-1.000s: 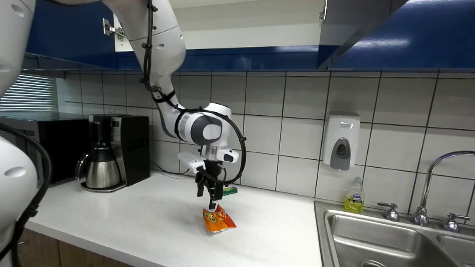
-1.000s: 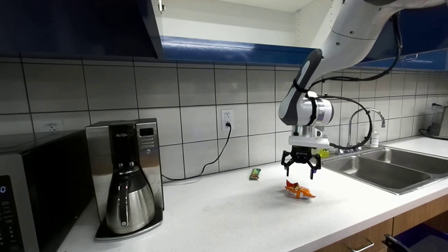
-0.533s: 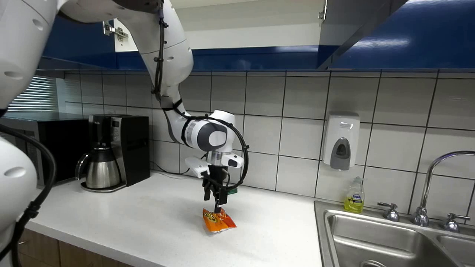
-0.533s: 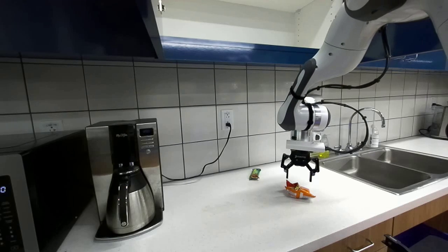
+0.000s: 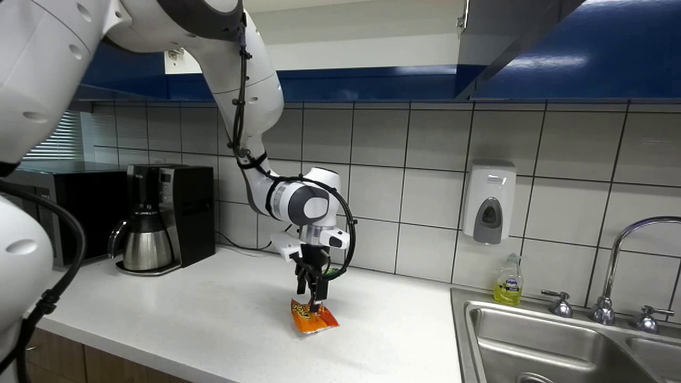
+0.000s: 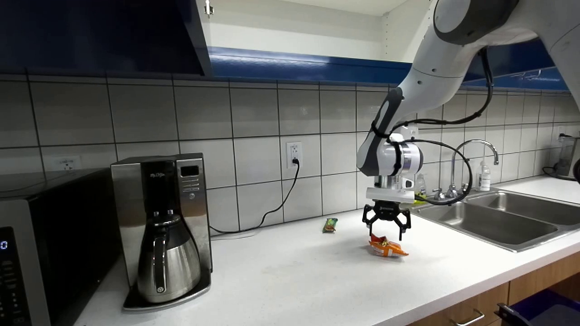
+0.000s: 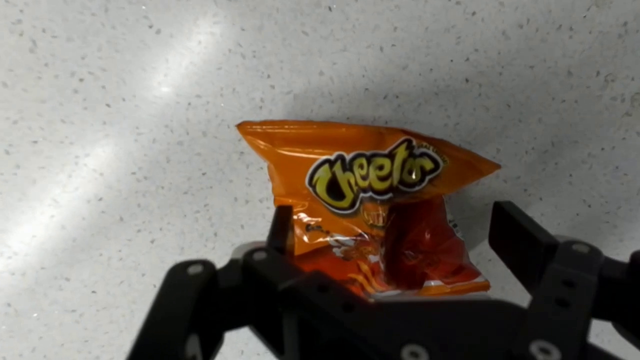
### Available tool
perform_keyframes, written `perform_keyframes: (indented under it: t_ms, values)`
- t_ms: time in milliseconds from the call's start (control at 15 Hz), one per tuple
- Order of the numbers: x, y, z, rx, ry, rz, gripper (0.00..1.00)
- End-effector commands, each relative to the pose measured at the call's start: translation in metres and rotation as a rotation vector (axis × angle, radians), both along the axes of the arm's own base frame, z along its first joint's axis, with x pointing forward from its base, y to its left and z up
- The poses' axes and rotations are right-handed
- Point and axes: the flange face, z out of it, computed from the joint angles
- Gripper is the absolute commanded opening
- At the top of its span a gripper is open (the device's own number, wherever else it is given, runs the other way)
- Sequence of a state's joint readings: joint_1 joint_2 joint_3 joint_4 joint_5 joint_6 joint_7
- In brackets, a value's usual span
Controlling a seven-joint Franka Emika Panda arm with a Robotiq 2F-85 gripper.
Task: Pick up the object from the counter and put it in the cabinet
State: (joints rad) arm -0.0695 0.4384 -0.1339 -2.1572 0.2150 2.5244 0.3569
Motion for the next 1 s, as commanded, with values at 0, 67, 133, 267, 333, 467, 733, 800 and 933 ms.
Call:
perform_keyframes:
  t_ms: [0,67,133,267,333,467,733,800,933]
  values:
    - [0.012,-0.003,-0.005,-0.002,0.004,-0.046,1.00]
    - [0.013,-0.004,-0.006,-0.003,0.006,-0.051,1.00]
    - [0.014,-0.004,-0.008,-0.004,0.007,-0.055,1.00]
    - [0.017,-0.004,-0.010,-0.006,0.010,-0.062,1.00]
    - [0.018,-0.004,-0.011,-0.006,0.011,-0.065,1.00]
    - [0.020,-0.004,-0.013,-0.007,0.013,-0.065,1.00]
    - [0.024,-0.004,-0.016,-0.008,0.016,-0.065,0.97]
    - [0.025,-0.004,-0.017,-0.008,0.017,-0.066,0.73]
    - [0.026,-0.004,-0.018,-0.010,0.017,-0.064,0.71]
